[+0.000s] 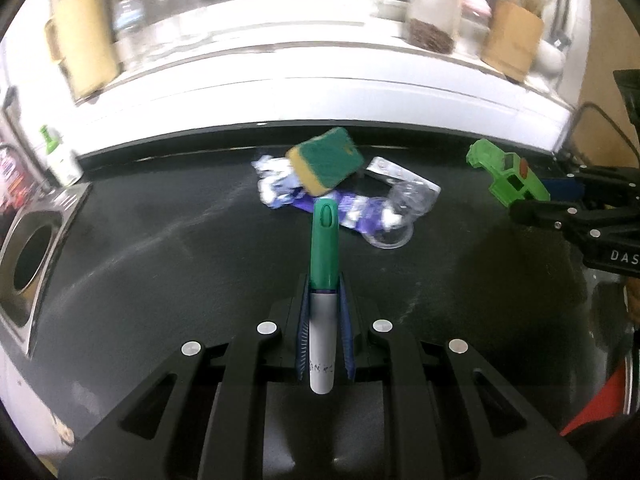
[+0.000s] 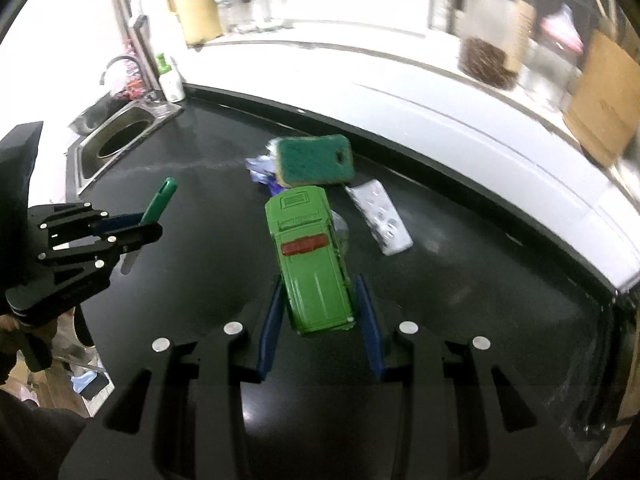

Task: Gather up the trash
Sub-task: 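Carry the marker and toy car to the bin and open both tools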

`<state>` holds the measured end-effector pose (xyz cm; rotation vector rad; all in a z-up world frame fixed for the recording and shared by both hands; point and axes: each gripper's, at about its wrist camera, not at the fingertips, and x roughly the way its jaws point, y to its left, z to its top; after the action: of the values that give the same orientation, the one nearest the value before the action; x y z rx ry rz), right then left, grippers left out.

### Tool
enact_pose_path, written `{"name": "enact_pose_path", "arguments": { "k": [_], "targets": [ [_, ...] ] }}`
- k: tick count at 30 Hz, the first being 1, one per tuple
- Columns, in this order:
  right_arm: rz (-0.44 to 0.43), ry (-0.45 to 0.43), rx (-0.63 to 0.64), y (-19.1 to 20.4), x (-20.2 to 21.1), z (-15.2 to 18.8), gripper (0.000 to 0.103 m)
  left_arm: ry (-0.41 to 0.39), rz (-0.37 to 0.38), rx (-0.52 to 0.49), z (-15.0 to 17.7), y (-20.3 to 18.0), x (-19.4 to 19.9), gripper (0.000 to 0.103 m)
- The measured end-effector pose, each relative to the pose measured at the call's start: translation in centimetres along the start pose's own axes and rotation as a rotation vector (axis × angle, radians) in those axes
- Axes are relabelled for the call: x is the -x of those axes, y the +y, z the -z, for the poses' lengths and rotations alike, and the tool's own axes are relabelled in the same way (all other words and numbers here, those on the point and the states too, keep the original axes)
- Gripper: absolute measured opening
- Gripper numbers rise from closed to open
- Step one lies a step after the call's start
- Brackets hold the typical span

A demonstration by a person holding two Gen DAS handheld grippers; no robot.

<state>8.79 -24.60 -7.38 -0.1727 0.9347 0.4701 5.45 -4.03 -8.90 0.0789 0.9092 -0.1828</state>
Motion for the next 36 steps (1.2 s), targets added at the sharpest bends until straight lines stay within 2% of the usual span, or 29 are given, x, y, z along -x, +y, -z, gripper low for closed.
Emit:
{"name": "enact_pose_path", "arguments": {
  "k": [5,10,17,28,31,36],
  "targets": [
    [-0.074,-0.016,0.086,5.4,-0.4,-2.5,0.036,-0.014,-0.081,0.098,2.2,4.8,3.2,0.014],
    [-0.196,-0.011,0.215,14.3,-1.7,-4.9,0.036,-0.012,-0.187,0.218,5.9,10.2,6.7,0.014],
    [-0.367,0.041,0.397,28.5,-4.2,-6.2,0.036,0.026,-0.347,0.424,14.9,18.9,12.1,0.014],
    [-0.550,0.155,0.626,49.9,-8.2,-3.9,0.036,0.103,-0.535,0.731,30.2,30.6,17.4,0.014],
    [-0.583,0.198,0.659,55.1,-9.5,-2.9,0.036,0.112,-0.549,0.821,34.0,33.2,18.1,0.014],
    [-0.605,0.289,0.660,61.2,-12.5,-1.4,0.036,0.122,-0.550,0.905,38.5,36.4,17.6,0.014]
  ]
}}
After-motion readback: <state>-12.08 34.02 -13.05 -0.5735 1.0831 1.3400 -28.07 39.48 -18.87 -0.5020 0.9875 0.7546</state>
